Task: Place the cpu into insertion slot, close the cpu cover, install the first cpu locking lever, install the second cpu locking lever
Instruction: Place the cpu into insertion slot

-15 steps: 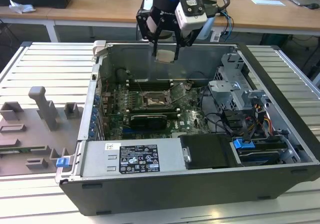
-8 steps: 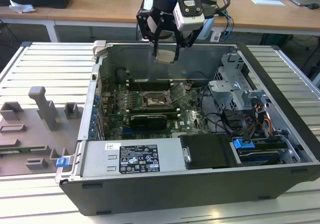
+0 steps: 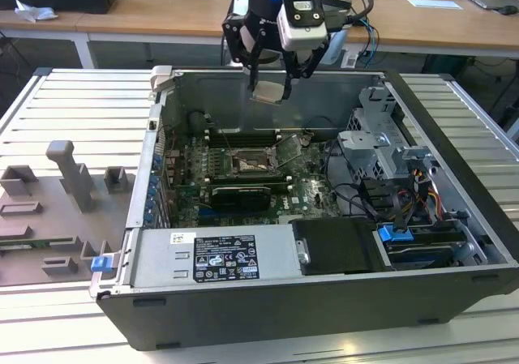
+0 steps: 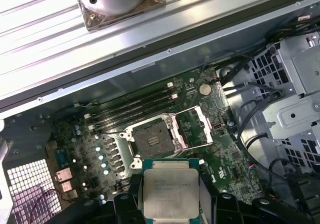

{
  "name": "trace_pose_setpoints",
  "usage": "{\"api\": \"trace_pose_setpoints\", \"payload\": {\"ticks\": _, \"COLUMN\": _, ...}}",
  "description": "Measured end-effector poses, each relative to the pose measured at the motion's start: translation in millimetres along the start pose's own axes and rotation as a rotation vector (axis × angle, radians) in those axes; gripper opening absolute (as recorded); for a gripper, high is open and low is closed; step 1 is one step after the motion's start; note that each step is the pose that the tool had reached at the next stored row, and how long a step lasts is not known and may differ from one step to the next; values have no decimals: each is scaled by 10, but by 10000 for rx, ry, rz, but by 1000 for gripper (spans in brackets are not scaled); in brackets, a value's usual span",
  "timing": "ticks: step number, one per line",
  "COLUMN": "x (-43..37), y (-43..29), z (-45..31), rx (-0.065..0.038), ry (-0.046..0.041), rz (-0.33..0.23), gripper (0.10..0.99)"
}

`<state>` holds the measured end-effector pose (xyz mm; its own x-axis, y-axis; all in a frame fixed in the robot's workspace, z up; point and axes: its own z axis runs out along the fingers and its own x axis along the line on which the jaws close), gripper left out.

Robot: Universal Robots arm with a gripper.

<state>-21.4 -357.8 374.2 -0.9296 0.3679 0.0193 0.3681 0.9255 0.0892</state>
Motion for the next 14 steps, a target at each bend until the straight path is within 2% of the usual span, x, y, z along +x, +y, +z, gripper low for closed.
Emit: {"api": "trace_pose_setpoints", "payload": {"ticks": 14, "x": 0, "y": 0, "z": 4, "rx": -15, "ry": -108, "rz": 1176, "gripper": 541}}
